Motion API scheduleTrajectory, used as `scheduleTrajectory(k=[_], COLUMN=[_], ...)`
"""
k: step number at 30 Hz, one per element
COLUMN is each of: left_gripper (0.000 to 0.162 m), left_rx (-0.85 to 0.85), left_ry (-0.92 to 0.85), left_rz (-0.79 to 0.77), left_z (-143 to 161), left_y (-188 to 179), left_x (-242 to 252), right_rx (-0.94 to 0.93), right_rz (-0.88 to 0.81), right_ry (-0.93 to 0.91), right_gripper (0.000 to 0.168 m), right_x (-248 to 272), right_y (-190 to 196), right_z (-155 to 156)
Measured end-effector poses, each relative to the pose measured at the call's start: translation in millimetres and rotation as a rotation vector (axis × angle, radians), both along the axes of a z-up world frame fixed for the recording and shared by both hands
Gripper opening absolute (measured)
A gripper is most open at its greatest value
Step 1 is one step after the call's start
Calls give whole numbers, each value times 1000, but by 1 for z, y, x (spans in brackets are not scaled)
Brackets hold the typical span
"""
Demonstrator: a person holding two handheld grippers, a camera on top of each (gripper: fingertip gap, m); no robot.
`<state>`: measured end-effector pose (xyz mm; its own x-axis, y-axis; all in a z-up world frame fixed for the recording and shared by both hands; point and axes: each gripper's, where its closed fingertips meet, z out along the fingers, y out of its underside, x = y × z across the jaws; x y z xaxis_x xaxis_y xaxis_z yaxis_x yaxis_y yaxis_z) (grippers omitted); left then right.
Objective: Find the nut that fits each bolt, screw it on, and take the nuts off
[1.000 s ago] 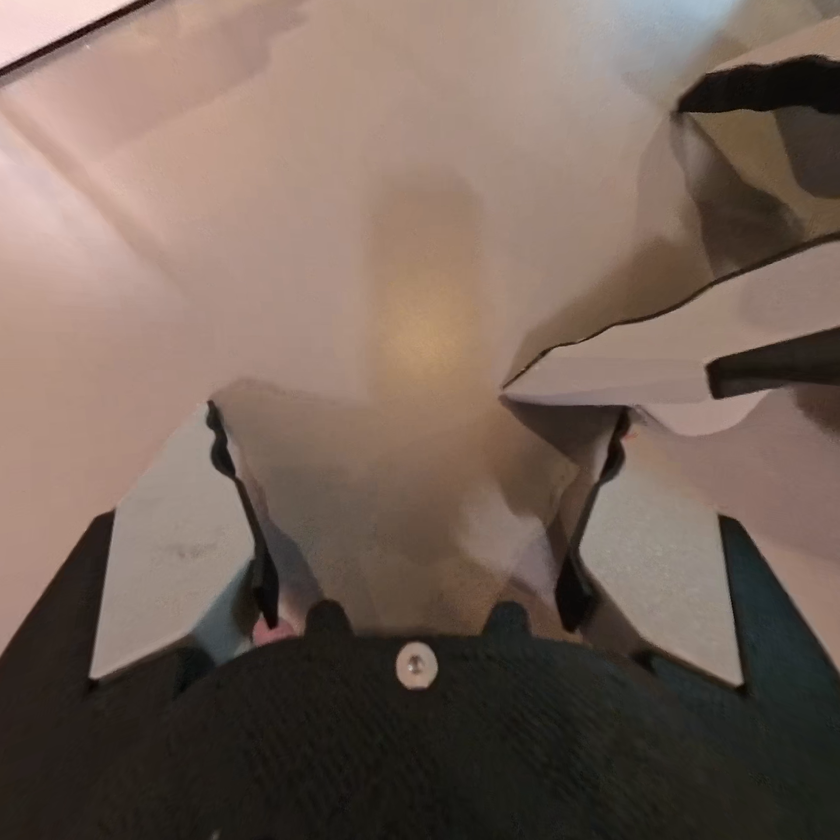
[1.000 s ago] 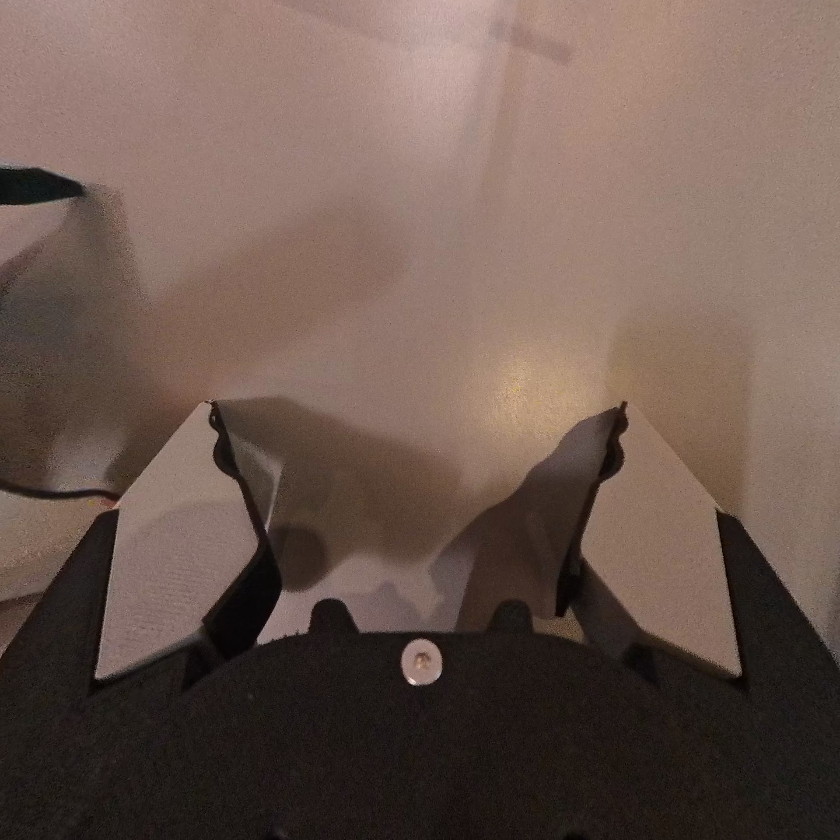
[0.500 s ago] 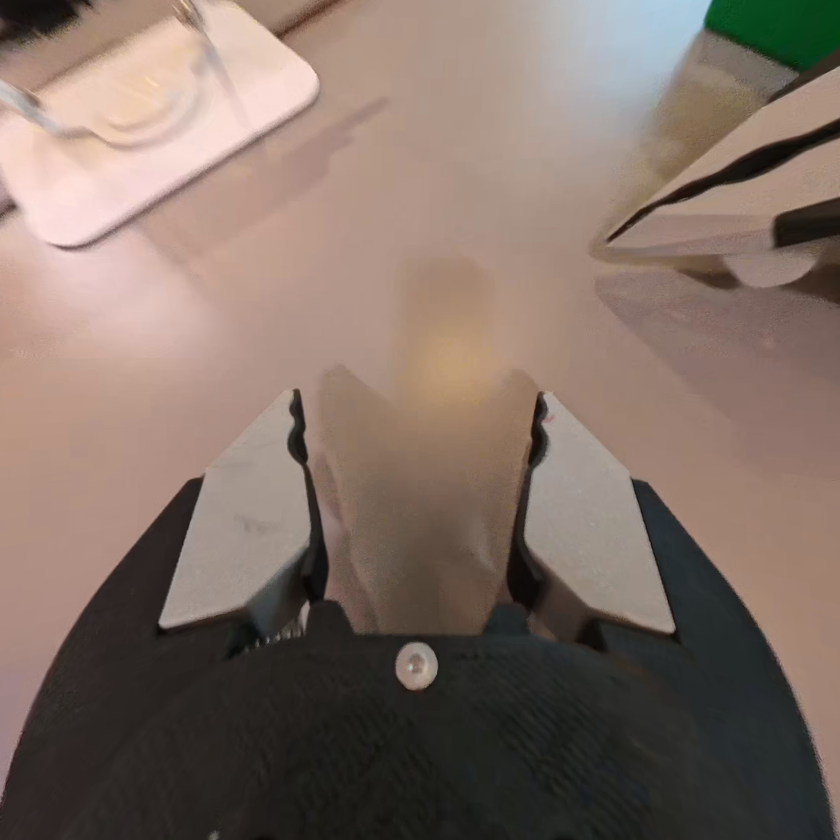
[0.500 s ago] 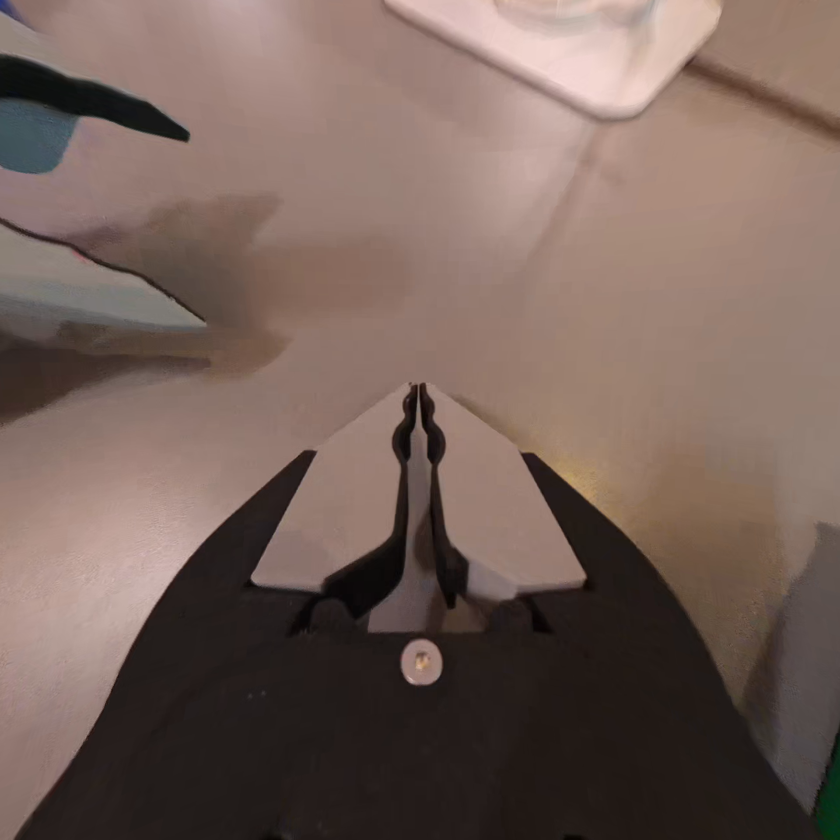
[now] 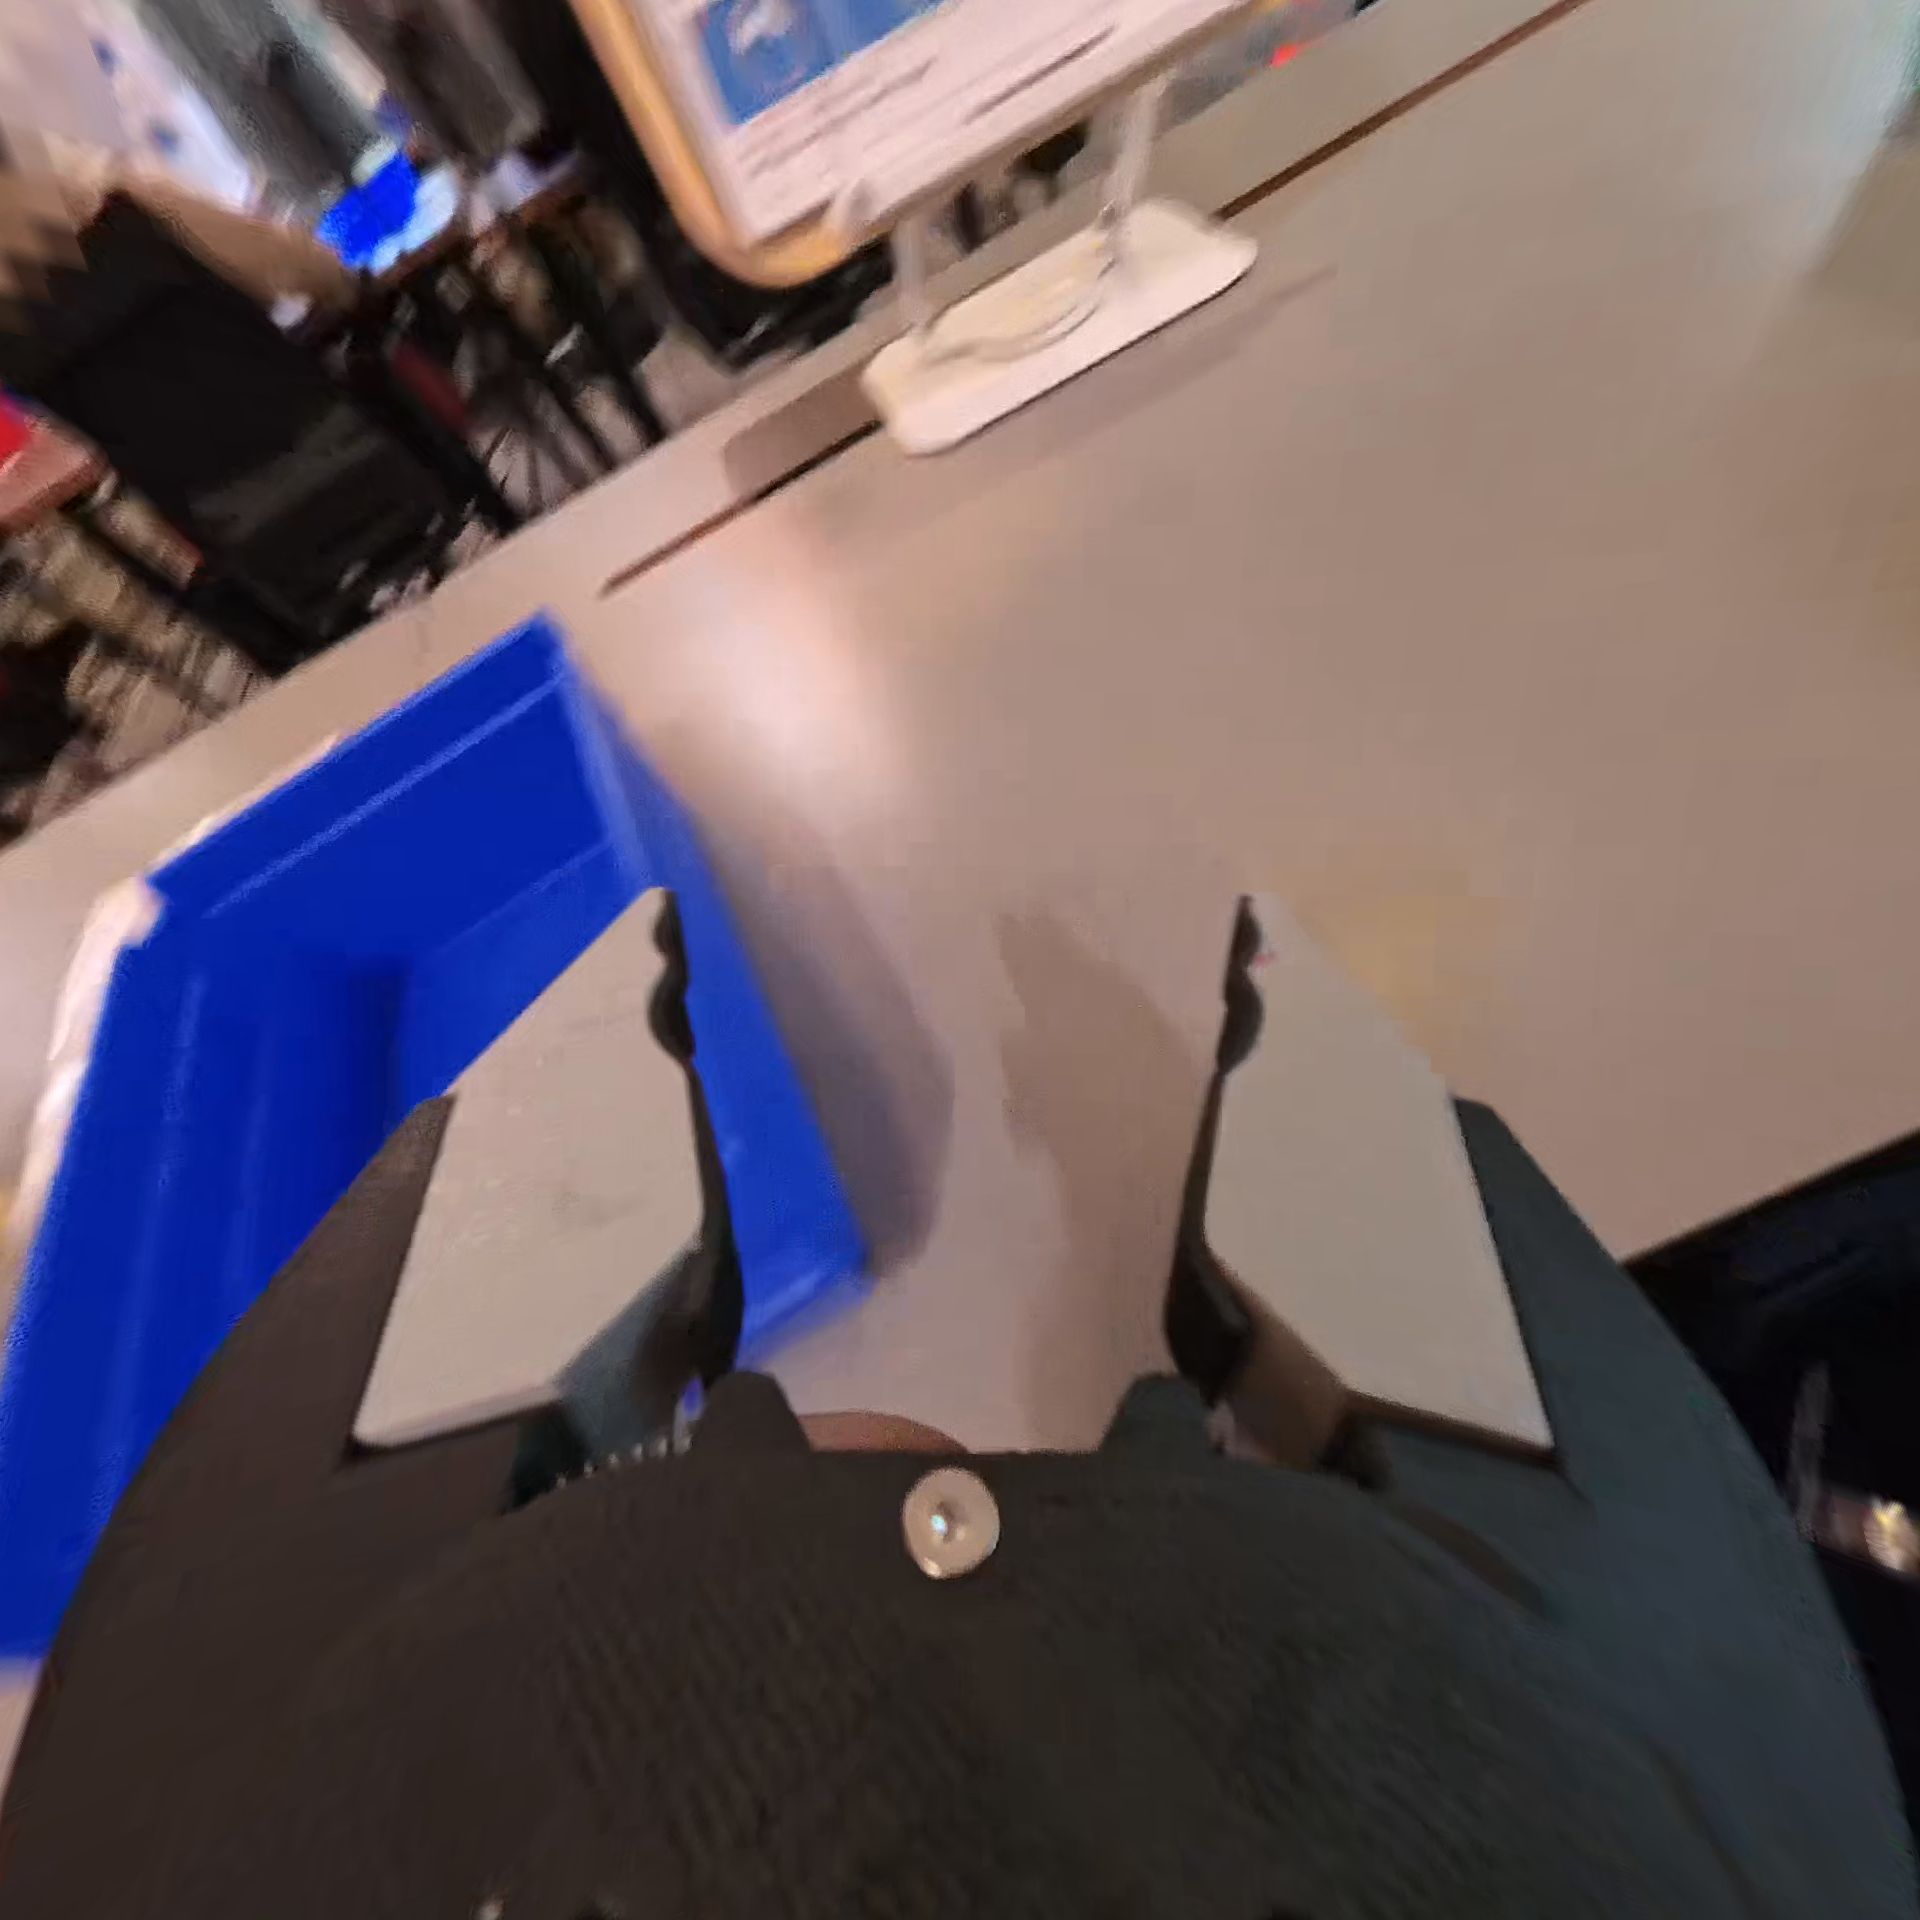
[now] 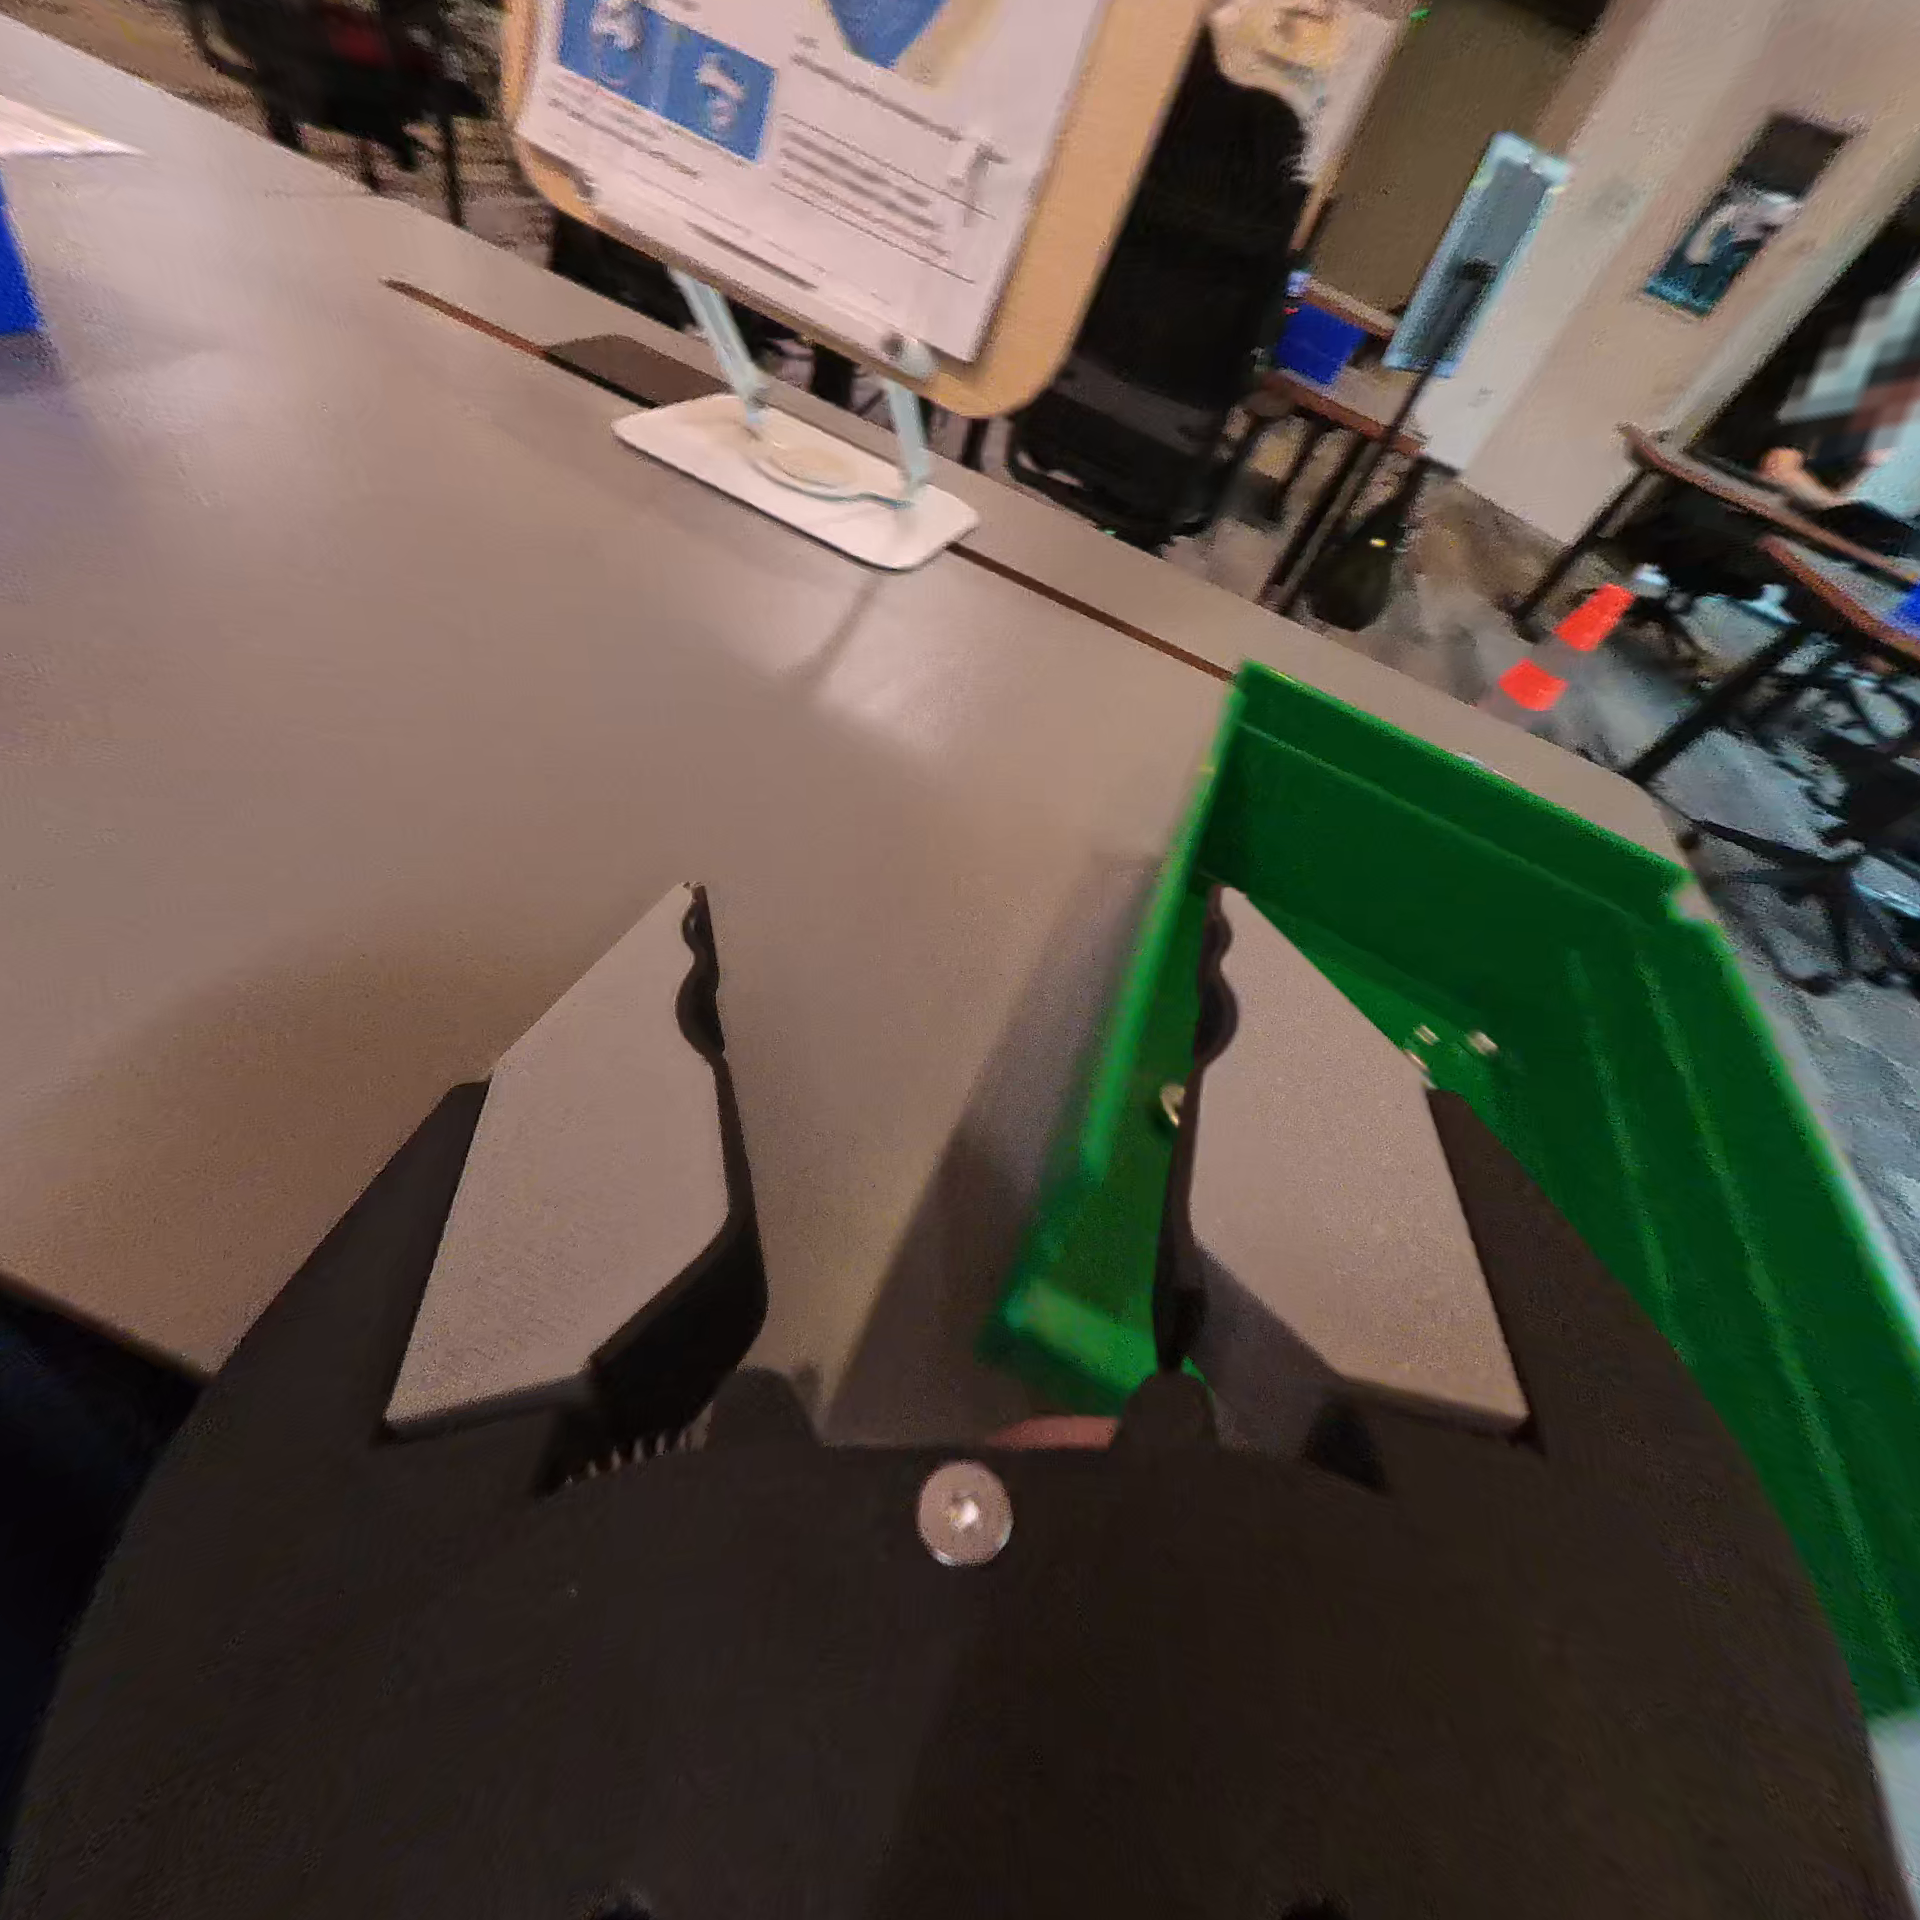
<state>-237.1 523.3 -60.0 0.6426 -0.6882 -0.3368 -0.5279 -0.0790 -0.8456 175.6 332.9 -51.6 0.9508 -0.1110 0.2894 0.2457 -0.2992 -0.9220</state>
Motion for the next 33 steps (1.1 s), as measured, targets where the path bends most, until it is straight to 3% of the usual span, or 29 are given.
scheduleTrajectory(k=[2, 4, 7, 8, 9, 10, 11, 13, 16, 19, 21, 27, 29, 33], left_gripper=[106, 100, 84, 67, 44, 15, 12, 4, 2, 1, 1, 3, 6, 54], left_rx=[-82, -159, -282, -313, -274, -258, -240, -137, -184, -202, -186, -179, -195, -144], left_ry=[-3, -59, -89, -107, -120, -121, -81, 54, 43, -8, -20, -4, -11, -71], left_rz=[132, 215, 260, 245, 238, 204, 237, 319, 327, 273, 271, 274, 260, 187], left_z=[-10, -34, -80, -87, -83, -78, -76, -66, -60, -62, -63, -73, -84, -84], left_y=[4, 9, 31, 41, 54, 62, 77, 112, 121, 76, 67, 99, 97, 67], left_x=[-48, -78, -86, -79, -74, -65, -66, -78, -87, -90, -89, -60, -49, -44], right_rx=[-89, -139, -165, -178, -204, -205, -212, -266, -319, -229, -215, -234, -228, -149], right_rz=[-56, -128, -179, -155, -112, -70, -29, -78, -204, -167, -151, -170, -156, -87], right_ry=[35, 67, 76, 92, 104, 82, 47, -12, -18, 111, 148, 81, 70, 49], right_gripper=[82, 87, 89, 79, 49, 37, 15, 13, 5, 1, 1, 2, 14, 35], right_x=[19, 38, 58, 59, 56, 56, 58, 86, 127, 113, 111, 114, 107, 88], right_y=[-31, -49, -43, -34, -23, -13, -1, 22, 27, -10, -17, 18, 19, -7], right_z=[-22, -49, -76, -82, -87, -84, -82, -82, -89, -88, -87, -88, -87, -80])
